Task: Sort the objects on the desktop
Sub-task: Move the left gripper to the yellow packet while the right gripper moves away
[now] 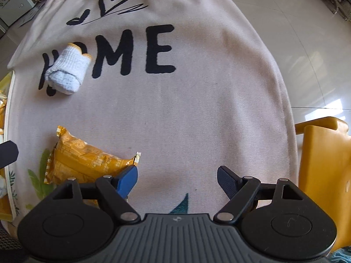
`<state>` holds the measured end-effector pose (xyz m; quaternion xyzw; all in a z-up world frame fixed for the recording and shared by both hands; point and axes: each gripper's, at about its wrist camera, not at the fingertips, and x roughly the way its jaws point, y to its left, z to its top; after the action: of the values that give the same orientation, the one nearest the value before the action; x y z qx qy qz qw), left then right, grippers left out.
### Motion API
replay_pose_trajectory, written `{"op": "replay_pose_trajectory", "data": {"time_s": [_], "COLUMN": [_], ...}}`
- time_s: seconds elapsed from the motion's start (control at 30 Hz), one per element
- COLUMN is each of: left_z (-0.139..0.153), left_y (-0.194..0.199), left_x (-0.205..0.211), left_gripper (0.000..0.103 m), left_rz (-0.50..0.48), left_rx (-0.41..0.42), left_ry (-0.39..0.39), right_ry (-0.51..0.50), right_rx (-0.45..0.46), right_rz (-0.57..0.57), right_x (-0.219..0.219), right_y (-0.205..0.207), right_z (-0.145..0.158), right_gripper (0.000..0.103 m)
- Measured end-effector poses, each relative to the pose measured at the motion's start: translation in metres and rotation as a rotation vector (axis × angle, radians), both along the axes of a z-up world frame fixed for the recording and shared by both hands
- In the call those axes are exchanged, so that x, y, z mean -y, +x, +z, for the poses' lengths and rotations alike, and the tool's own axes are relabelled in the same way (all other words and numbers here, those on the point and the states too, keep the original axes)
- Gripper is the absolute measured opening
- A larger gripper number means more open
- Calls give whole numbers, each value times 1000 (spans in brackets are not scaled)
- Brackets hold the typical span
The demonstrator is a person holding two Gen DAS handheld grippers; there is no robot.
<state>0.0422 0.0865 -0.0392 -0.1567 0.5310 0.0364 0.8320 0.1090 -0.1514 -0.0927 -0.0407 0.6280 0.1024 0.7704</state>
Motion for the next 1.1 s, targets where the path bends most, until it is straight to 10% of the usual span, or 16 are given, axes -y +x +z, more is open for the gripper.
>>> {"op": "replay_pose_trajectory", "data": {"time_s": [0.4,0.73,1.1], "left_z": [-2,-21,-55], "left_y": [-3,-5,1], "left_x": [-27,-2,23], "left_gripper": [102,102,102], "left_rz": [99,58,166], "left_rx": [-27,-89,-195], "left_ry": [-39,-115,-203], "right_ry": [207,113,278], "right_rx": [-73,66,79], "right_rz": [150,-116,-368], "right_x": [-59,3,46], "right_y": [-28,-3,8], "right_z": [4,30,43], "right_gripper": [81,81,81]}}
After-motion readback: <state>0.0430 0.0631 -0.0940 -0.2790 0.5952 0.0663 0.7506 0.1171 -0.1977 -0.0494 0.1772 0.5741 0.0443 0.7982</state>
